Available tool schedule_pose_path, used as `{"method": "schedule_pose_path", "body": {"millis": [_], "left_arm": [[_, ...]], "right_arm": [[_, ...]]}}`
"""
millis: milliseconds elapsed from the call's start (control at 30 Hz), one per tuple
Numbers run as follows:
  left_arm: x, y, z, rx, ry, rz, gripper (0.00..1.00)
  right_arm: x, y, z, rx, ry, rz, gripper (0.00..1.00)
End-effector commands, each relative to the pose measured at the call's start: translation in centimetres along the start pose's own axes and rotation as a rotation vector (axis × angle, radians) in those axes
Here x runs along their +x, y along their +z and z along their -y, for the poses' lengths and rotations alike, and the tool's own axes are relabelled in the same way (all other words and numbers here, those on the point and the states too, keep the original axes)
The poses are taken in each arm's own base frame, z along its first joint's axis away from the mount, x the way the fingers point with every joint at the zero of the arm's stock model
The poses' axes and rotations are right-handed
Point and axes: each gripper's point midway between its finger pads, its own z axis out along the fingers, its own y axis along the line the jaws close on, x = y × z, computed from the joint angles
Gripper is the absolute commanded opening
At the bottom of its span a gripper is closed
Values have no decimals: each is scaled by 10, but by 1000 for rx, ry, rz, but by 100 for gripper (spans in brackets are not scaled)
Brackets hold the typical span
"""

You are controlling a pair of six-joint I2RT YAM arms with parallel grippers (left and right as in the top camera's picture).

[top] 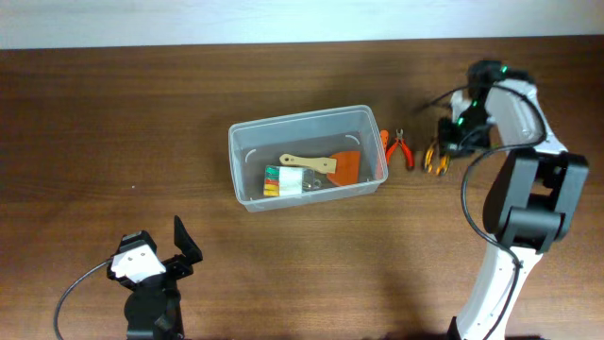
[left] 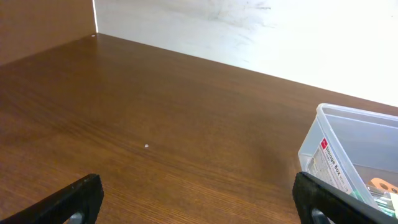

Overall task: Pack container
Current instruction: 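Carry the orange-black pliers into the container and release them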

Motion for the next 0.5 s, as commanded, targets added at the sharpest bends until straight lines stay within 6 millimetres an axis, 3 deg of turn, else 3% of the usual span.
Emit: {"method": "schedule_pose_path", "body": {"millis": [0, 100, 133, 167, 200, 300, 467], "left_arm": [[1, 0, 0, 0, 10, 0, 99], [1, 0, 0, 0, 10, 0, 99], [1, 0, 0, 0, 10, 0, 99], [1, 0, 0, 0, 10, 0, 99], [1, 0, 0, 0, 10, 0, 99], [1, 0, 0, 0, 10, 0, 99], [1, 0, 0, 0, 10, 0, 99]], "right_arm": [[-36, -123, -45, -90, -46, 310, 4], [-33, -183, -89, -139, -143, 441, 4], [-30, -194, -100, -142, -180, 467, 4], [-21, -212, -127, -150, -266, 510, 4], [-16, -217, -142, -157, -307, 522, 4], [5, -217, -191, -170, -453, 516, 4], [27, -182, -247, -116, -599, 450, 4]]}}
